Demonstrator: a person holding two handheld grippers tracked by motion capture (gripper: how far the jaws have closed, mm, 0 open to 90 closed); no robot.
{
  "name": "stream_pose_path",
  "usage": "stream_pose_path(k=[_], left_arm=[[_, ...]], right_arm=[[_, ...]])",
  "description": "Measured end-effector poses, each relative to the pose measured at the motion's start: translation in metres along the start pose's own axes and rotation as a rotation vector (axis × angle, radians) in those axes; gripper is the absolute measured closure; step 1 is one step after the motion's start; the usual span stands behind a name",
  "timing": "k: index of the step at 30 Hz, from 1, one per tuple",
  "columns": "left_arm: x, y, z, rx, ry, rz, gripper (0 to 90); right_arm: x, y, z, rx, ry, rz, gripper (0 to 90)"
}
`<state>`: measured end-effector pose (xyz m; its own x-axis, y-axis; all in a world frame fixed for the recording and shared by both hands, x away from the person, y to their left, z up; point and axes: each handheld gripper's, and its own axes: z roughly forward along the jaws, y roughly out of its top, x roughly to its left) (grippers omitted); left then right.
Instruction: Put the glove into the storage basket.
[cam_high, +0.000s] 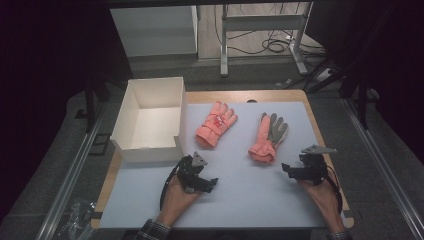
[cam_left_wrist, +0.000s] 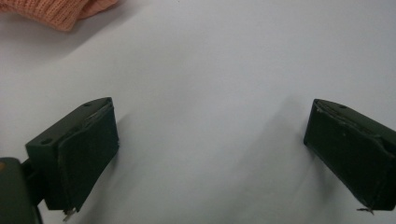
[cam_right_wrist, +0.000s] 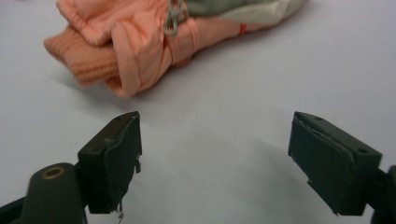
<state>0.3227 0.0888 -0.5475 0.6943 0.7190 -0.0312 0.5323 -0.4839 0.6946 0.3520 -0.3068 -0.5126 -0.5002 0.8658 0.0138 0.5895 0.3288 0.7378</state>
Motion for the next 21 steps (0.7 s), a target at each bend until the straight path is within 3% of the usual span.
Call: stream_pose_path(k=[4,8,10,14,21], left_arm=[[0.0,0.0,0.0,0.0,0.0,-0.001,3.1],[0.0,0.0,0.0,0.0,0.0,-0.002,3.1],[0.0,0.0,0.0,0.0,0.0,-0.001,3.1],[0.0,0.0,0.0,0.0,0.0,-0.002,3.1],[0.0,0.0,0.0,-0.001,0.0,-0.003,3.1]], right_arm=[[-0.001,0.01,0.0,0.007,-0.019,-0.04,20.6],[-0.006,0.022,0.0,-0.016,0.002,-0.023,25.3],[-0.009,0.032,0.001,-0.025,0.014,-0.037,31.8],[-0.01,0.041,0.006,-0.032,0.031,-0.043,36.0],[-0.012,0.068,0.026,-0.028,0.065,-0.039,46.8]])
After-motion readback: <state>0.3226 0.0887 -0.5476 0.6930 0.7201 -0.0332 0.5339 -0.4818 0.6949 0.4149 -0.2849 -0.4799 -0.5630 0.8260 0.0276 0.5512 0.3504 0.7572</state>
